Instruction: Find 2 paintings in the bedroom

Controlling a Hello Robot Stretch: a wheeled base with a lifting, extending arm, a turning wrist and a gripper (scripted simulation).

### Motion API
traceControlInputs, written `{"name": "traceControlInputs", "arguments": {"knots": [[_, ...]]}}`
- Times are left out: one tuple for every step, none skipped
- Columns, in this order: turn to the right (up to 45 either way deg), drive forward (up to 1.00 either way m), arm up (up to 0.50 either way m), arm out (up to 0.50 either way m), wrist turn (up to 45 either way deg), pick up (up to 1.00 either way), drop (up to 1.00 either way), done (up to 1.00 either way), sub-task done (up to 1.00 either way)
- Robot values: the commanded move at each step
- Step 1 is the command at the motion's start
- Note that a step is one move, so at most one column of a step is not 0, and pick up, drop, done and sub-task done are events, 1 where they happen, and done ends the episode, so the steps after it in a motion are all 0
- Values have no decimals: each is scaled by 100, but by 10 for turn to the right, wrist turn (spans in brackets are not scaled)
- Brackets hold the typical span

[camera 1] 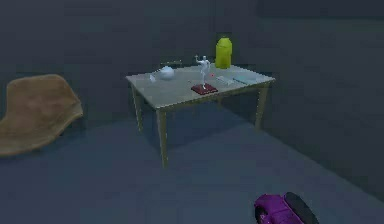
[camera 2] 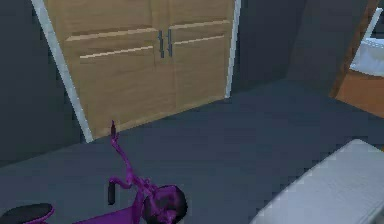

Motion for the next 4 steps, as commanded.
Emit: {"name": "traceControlInputs", "arguments": {"knots": [[120,0,0,0,0,0,0,0,0],[0,100,0,0,0,0,0,0,0],[60,0,0,0,0,0,0,0,0],[0,25,0,0,0,0,0,0,0]]}}
